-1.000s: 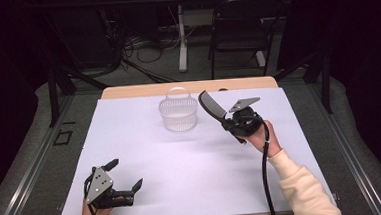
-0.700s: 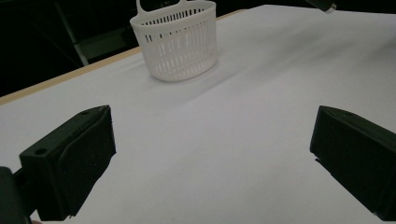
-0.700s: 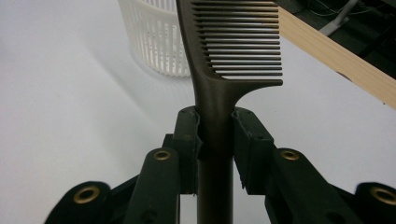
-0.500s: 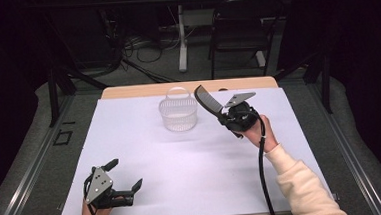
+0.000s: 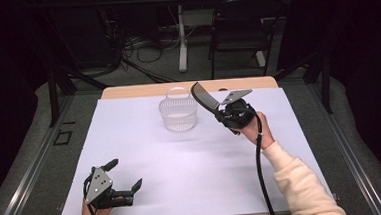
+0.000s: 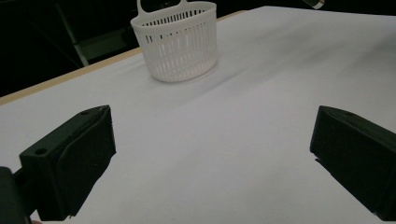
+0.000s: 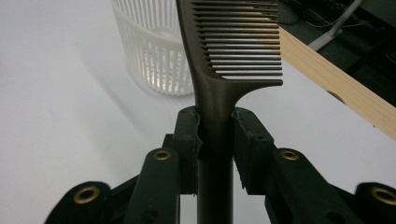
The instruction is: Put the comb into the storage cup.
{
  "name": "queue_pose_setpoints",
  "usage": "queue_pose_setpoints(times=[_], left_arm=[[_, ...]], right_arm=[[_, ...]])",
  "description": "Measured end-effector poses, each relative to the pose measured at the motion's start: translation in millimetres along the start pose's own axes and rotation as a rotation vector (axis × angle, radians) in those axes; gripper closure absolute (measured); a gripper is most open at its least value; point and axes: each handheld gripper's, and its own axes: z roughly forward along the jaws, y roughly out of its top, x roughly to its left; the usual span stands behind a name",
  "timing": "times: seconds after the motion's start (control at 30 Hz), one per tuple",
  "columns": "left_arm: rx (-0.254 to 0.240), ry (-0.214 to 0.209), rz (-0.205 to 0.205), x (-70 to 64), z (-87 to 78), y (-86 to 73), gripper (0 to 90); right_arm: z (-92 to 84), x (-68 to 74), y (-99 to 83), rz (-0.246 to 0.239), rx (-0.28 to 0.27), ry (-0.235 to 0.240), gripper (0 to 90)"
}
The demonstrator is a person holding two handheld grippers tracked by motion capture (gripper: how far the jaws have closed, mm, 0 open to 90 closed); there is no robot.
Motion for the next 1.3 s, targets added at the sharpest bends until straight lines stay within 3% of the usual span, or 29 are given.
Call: queue_pose_setpoints(times=[1.3], left_arm=[[-0.002,0.0,0.0,0.2,-0.1,-0.1,0.0]], right_arm=[[14.3,-2.9,28.0,-0.008,-0.087,-0.009,72.6]])
